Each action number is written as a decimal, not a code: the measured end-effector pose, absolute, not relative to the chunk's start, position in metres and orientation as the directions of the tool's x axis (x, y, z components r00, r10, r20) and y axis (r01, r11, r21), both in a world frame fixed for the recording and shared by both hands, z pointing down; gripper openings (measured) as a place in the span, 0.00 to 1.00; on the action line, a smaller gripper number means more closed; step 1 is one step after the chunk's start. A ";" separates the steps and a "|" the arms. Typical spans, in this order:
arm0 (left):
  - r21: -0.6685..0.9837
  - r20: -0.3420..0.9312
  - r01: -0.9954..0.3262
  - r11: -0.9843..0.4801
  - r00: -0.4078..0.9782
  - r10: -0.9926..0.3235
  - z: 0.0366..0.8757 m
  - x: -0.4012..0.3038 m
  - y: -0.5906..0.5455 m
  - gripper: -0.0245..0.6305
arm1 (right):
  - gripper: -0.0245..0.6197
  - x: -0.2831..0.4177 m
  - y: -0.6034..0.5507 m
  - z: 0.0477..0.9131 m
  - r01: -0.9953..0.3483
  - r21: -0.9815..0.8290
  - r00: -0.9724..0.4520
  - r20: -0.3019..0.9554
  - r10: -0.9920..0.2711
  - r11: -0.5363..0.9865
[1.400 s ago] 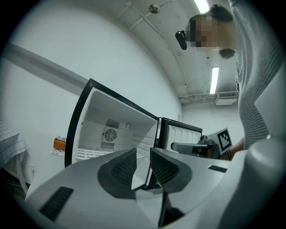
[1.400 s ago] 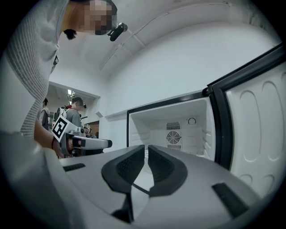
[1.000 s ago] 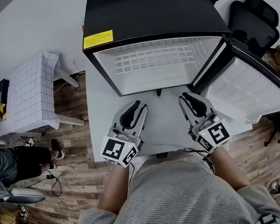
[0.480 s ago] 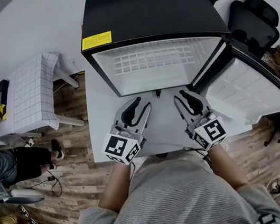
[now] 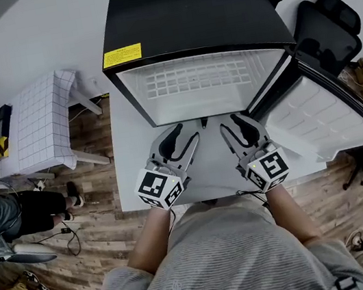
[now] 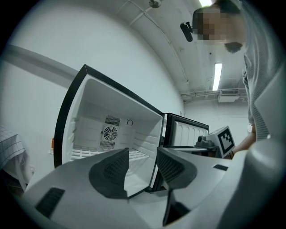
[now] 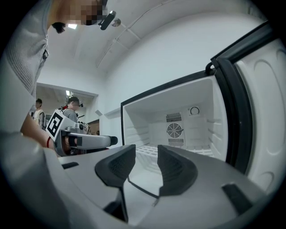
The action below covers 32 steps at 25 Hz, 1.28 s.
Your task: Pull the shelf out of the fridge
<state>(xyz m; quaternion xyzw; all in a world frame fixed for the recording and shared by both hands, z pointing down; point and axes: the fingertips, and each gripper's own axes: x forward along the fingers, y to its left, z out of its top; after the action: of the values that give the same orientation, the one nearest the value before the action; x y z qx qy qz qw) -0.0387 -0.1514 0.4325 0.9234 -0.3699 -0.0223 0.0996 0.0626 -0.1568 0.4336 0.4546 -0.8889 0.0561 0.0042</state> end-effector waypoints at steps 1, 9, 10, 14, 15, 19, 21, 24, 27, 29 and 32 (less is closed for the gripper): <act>0.200 0.032 -0.681 -0.704 0.723 -0.690 0.433 -0.038 -0.153 0.33 | 0.27 0.062 -0.158 0.433 -0.808 -0.096 -0.587 0.059 -0.807 0.581; 0.179 0.040 -0.696 -0.695 0.711 -0.702 0.434 -0.034 -0.160 0.41 | 0.34 0.063 -0.164 0.434 -0.809 -0.095 -0.586 0.056 -0.808 0.580; 0.182 0.041 -0.697 -0.693 0.710 -0.703 0.435 -0.034 -0.161 0.41 | 0.34 0.063 -0.164 0.434 -0.810 -0.096 -0.585 0.056 -0.809 0.578; 0.221 0.029 -0.702 -0.677 0.698 -0.715 0.437 -0.034 -0.167 0.41 | 0.35 0.063 -0.169 0.435 -0.812 -0.125 -0.579 0.053 -0.814 0.569; 0.241 0.021 -0.703 -0.670 0.693 -0.720 0.438 -0.035 -0.170 0.41 | 0.35 0.064 -0.171 0.436 -0.814 -0.137 -0.576 0.052 -0.816 0.565; 0.373 -0.019 -0.694 -0.616 0.658 -0.753 0.443 -0.040 -0.182 0.41 | 0.35 0.067 -0.179 0.438 -0.821 -0.179 -0.558 0.050 -0.828 0.542; 0.429 -0.030 -0.684 -0.590 0.641 -0.767 0.446 -0.043 -0.186 0.41 | 0.35 0.068 -0.182 0.439 -0.824 -0.185 -0.552 0.053 -0.832 0.535; 0.455 -0.035 -0.680 -0.575 0.632 -0.774 0.448 -0.043 -0.189 0.41 | 0.35 0.068 -0.185 0.442 -0.826 -0.178 -0.552 0.062 -0.832 0.535; 0.446 -0.032 -0.682 -0.580 0.635 -0.772 0.450 -0.041 -0.191 0.41 | 0.35 0.068 -0.189 0.446 -0.824 -0.187 -0.555 0.070 -0.829 0.535; 0.432 -0.024 -0.686 -0.586 0.641 -0.767 0.453 -0.038 -0.193 0.41 | 0.35 0.069 -0.192 0.449 -0.822 -0.202 -0.555 0.074 -0.829 0.532; 0.413 -0.011 -0.692 -0.592 0.646 -0.763 0.455 -0.034 -0.196 0.41 | 0.35 0.070 -0.196 0.453 -0.823 -0.211 -0.553 0.082 -0.829 0.528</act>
<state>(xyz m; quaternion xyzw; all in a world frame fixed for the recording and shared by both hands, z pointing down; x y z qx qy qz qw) -0.0338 -0.1958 0.4548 0.8873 -0.4099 -0.0938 0.1893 0.0704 -0.1958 0.4527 0.4725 -0.8739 0.1131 -0.0140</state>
